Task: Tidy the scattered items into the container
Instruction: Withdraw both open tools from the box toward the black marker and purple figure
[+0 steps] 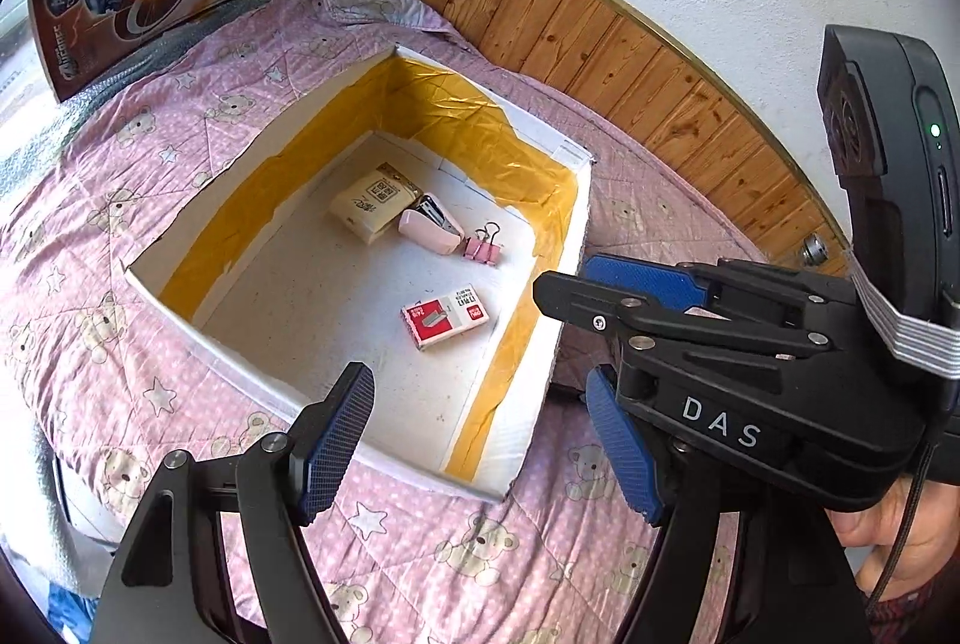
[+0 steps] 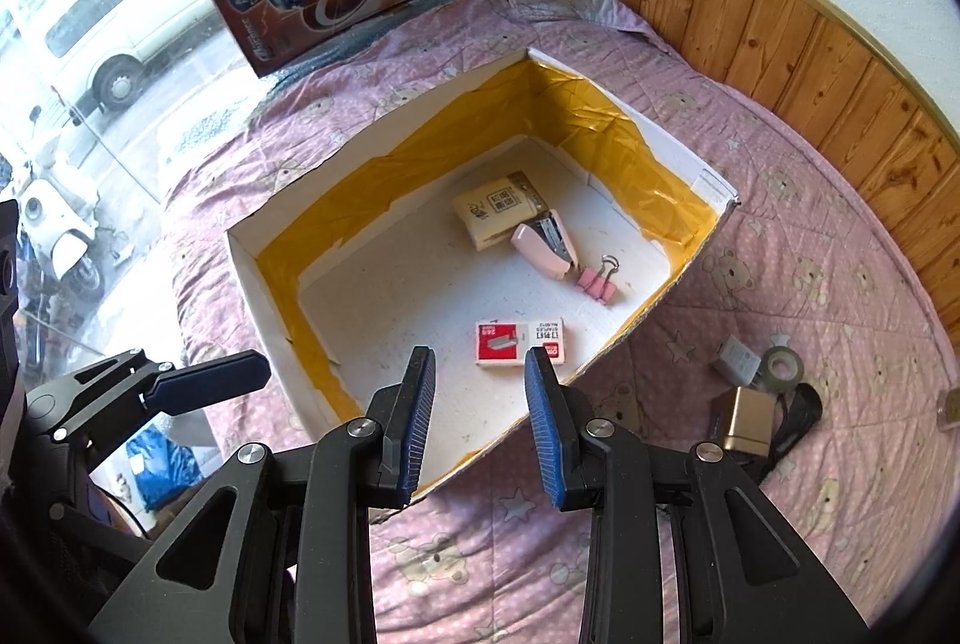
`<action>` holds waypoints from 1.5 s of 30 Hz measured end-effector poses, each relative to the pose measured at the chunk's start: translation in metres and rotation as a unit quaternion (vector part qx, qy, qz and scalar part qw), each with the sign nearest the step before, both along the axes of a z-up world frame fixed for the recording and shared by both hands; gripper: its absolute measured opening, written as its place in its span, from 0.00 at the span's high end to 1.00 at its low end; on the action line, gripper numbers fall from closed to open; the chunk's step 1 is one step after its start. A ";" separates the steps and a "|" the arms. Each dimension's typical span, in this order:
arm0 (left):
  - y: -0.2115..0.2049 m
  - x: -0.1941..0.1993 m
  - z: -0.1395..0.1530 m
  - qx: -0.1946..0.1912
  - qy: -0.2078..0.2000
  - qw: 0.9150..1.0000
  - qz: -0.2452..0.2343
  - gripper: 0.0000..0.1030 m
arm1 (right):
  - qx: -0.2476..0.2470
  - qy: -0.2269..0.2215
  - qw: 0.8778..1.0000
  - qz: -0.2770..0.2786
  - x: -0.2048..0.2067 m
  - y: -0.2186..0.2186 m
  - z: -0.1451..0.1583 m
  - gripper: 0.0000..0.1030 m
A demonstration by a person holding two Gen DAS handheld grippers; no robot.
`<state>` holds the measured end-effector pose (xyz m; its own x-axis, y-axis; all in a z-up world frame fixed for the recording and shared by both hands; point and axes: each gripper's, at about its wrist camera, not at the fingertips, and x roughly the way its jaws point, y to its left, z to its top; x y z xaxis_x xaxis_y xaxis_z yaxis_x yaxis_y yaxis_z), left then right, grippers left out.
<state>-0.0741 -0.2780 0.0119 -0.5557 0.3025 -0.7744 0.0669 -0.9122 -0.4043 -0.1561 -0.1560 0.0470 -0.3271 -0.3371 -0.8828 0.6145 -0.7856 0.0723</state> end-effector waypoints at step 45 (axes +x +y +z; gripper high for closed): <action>0.063 0.128 0.007 -0.038 0.054 0.993 -0.103 0.28 | -0.084 0.062 0.989 -0.107 0.166 0.096 0.013 0.67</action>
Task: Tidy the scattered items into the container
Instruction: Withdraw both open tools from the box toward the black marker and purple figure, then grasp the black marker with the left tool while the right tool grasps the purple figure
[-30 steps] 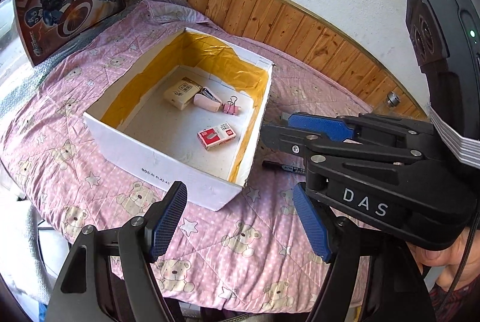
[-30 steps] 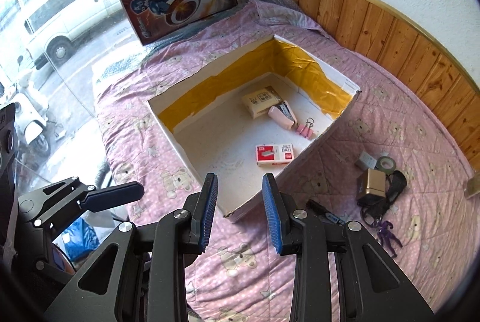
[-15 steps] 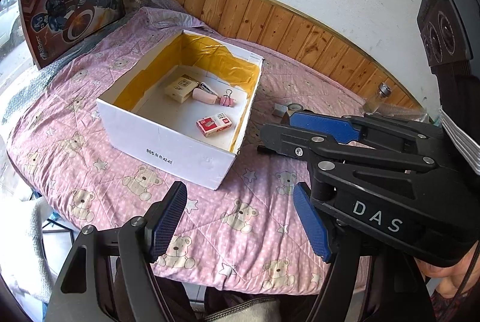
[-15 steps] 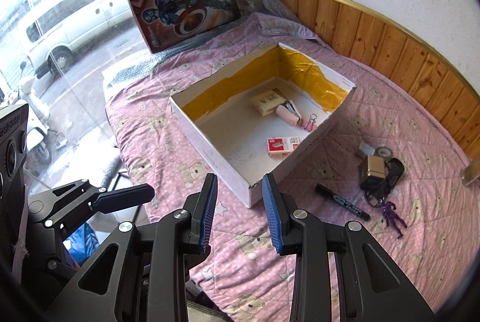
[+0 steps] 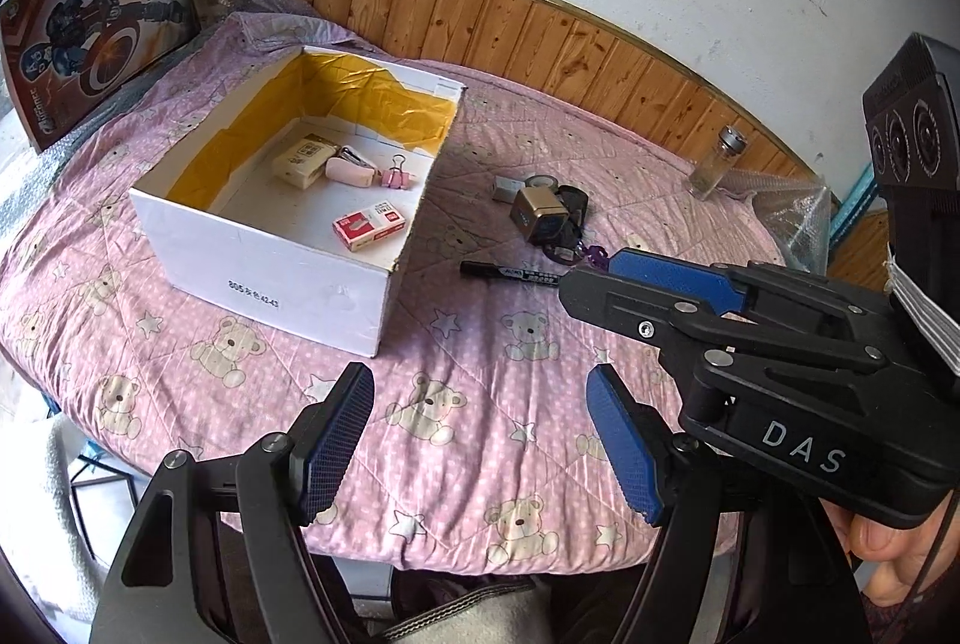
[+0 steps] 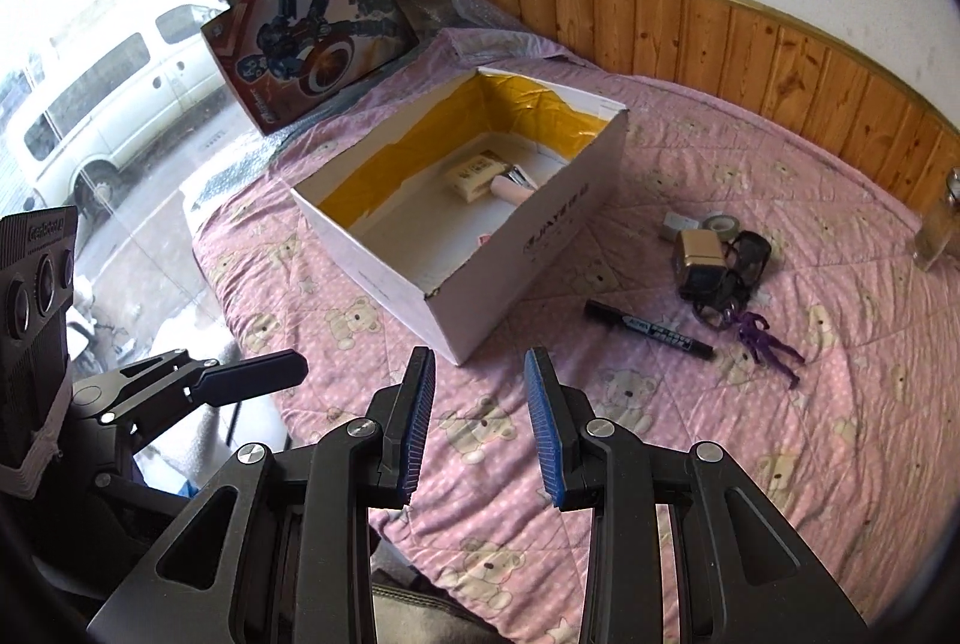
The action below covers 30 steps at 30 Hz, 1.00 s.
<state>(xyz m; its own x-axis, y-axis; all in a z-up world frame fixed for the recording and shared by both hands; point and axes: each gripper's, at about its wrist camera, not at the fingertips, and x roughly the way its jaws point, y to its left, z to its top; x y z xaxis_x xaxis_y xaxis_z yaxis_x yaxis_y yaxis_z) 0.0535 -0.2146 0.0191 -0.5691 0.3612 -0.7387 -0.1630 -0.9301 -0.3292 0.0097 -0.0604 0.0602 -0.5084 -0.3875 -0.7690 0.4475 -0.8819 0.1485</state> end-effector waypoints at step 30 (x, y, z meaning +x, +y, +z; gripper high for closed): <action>0.112 -0.132 -0.102 -0.103 -0.014 0.989 -0.106 0.28 | -0.001 -0.060 0.985 -0.163 -0.102 0.167 -0.102 0.61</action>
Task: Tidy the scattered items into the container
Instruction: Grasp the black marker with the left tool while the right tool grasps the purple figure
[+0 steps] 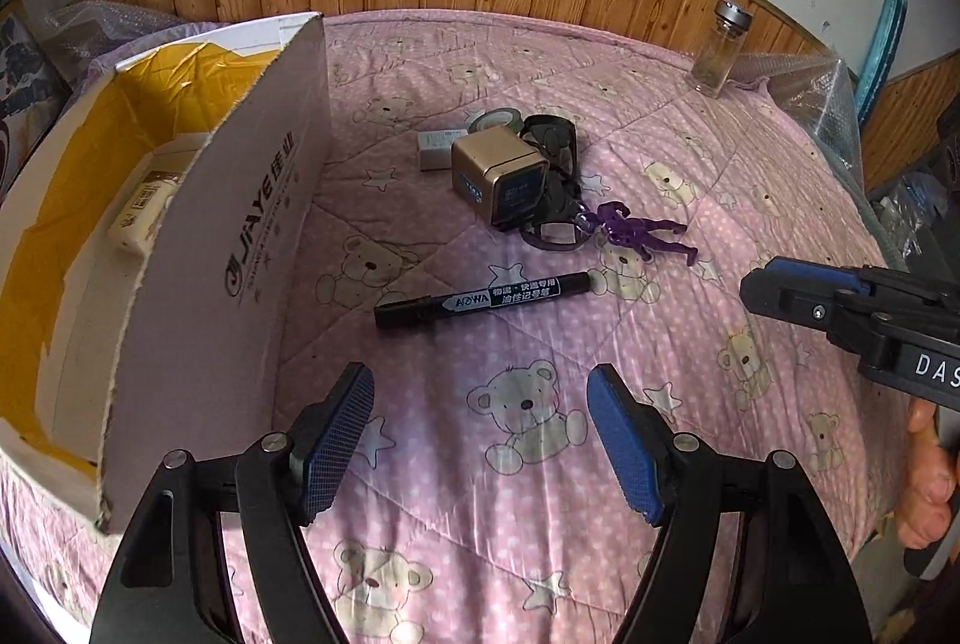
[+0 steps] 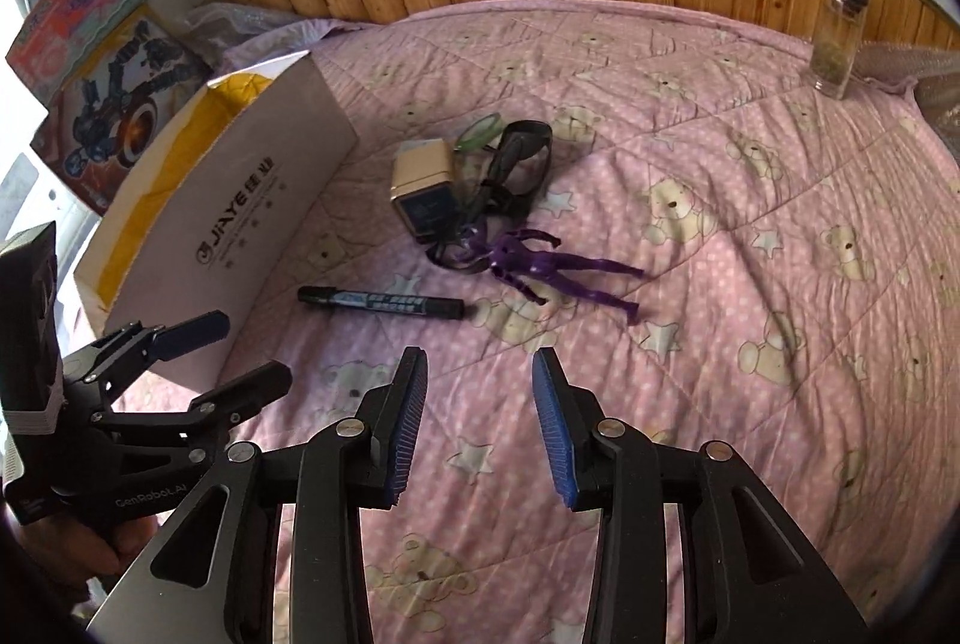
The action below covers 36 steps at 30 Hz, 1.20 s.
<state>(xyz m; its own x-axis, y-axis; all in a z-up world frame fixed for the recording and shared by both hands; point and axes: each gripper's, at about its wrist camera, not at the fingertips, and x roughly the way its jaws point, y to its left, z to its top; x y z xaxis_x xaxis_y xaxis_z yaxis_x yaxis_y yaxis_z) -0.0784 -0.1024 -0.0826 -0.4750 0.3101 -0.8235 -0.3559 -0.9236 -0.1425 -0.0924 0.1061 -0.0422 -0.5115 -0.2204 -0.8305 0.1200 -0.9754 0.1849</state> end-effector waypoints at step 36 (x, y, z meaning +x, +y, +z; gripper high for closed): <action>0.039 -0.060 -0.063 -0.032 -0.020 0.997 -0.070 0.43 | -0.026 -0.004 0.998 0.052 -0.103 0.043 -0.061 0.52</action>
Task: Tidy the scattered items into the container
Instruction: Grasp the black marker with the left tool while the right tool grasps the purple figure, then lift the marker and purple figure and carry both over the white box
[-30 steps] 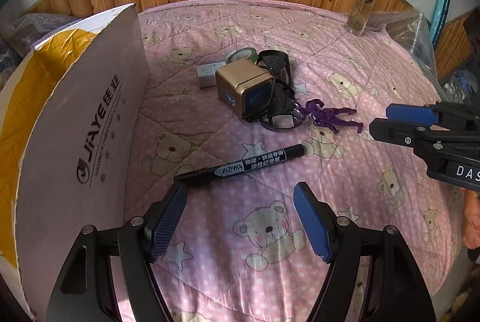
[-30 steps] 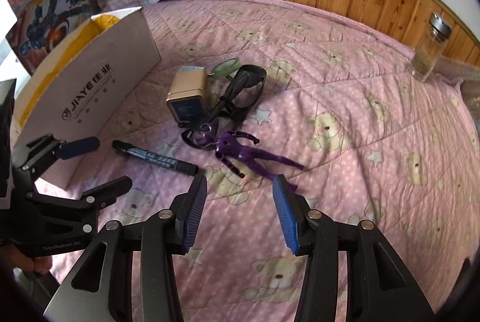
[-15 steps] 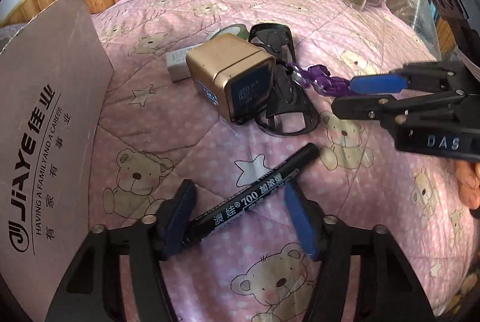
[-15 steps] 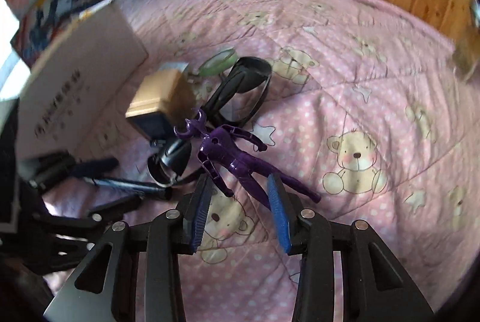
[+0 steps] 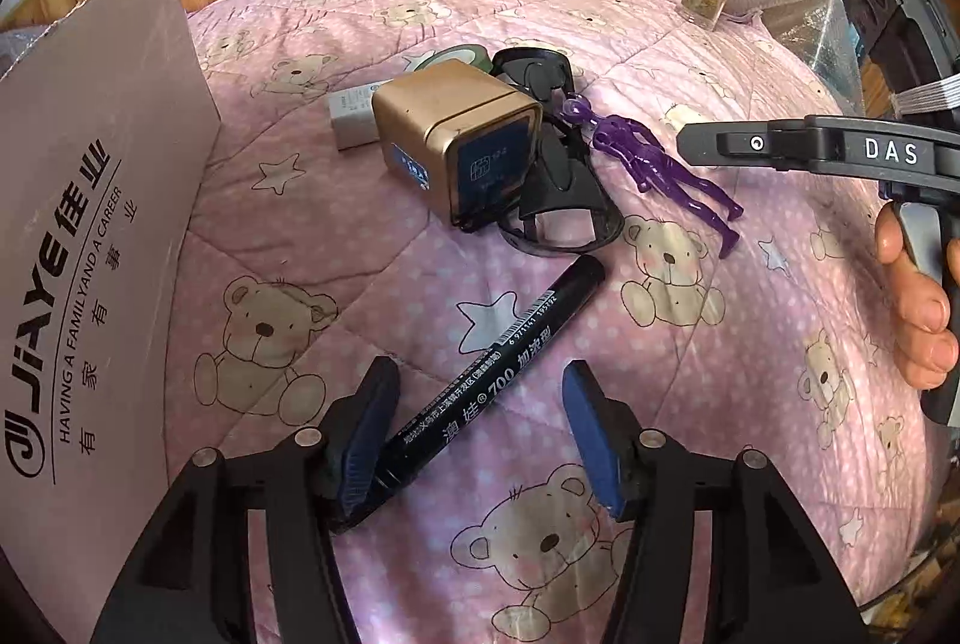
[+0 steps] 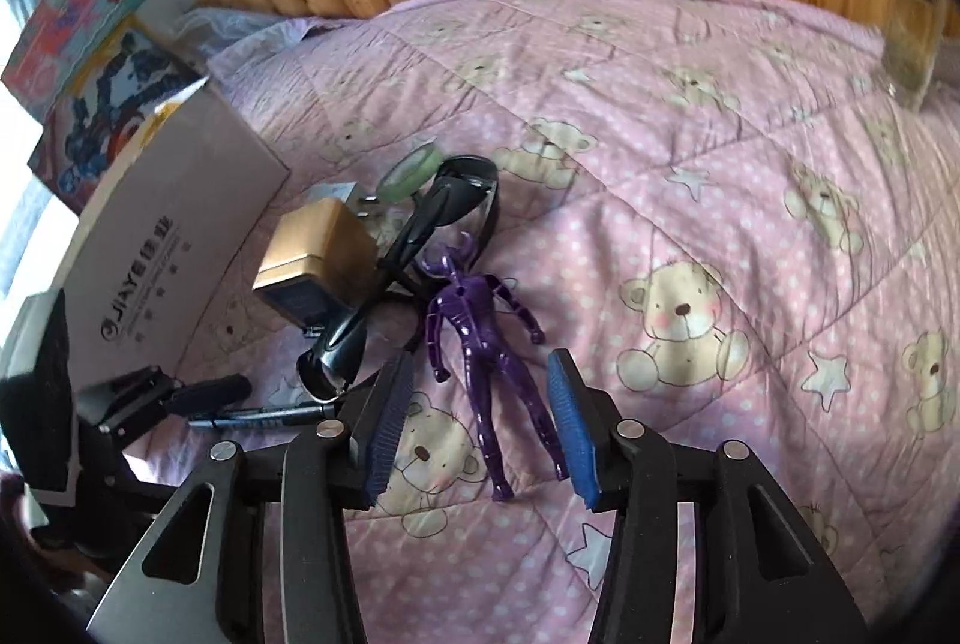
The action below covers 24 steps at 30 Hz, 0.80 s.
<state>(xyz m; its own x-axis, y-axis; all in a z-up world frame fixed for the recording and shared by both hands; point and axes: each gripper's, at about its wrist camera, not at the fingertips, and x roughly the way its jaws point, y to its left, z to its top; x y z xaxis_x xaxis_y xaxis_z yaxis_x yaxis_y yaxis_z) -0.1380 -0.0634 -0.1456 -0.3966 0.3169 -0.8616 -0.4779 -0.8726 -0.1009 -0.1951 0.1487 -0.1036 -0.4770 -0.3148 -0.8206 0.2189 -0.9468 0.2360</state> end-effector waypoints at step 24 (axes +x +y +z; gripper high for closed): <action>-0.016 0.008 0.027 0.092 -0.070 0.992 0.046 0.86 | -0.172 -0.070 0.977 -0.109 0.045 0.019 -0.014 0.89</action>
